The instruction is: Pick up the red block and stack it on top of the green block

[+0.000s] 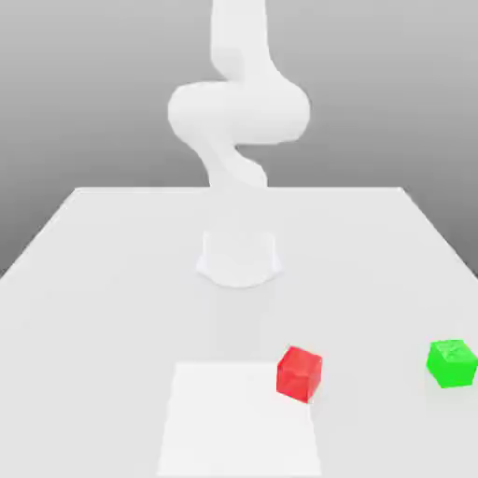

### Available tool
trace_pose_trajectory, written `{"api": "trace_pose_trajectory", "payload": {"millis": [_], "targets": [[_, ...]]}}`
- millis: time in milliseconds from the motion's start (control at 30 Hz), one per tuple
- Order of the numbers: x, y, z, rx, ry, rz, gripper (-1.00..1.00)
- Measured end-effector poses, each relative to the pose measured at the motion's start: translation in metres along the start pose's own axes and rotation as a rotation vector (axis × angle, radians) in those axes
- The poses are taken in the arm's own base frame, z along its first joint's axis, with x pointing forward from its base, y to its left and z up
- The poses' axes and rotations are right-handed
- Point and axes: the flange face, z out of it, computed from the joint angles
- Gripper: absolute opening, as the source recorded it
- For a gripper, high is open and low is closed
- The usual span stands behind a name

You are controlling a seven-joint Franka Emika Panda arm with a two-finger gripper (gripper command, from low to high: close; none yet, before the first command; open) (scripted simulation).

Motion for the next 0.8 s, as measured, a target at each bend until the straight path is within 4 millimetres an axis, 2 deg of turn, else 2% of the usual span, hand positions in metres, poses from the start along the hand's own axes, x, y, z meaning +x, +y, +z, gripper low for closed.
{"api": "trace_pose_trajectory", "payload": {"millis": [100, 200, 300, 433, 533, 567, 600, 700, 800], "targets": [[-0.032, 0.005, 0.077, -0.1, -0.056, 0.058, 0.0], [-0.067, 0.021, 0.144, -0.197, -0.11, 0.119, 0.0], [-0.106, 0.048, 0.204, -0.293, -0.166, 0.185, 0.0], [-0.167, 0.098, 0.269, -0.429, -0.244, 0.284, 0.0], [-0.224, 0.146, 0.306, -0.543, -0.314, 0.374, 0.0], [-0.246, 0.164, 0.315, -0.584, -0.34, 0.408, 0.0], [-0.259, 0.173, 0.321, -0.605, -0.354, 0.423, 0.0], [-0.273, 0.184, 0.334, -0.62, -0.362, 0.441, 0.0], [-0.279, 0.192, 0.347, -0.622, -0.361, 0.45, 0.0]]}}
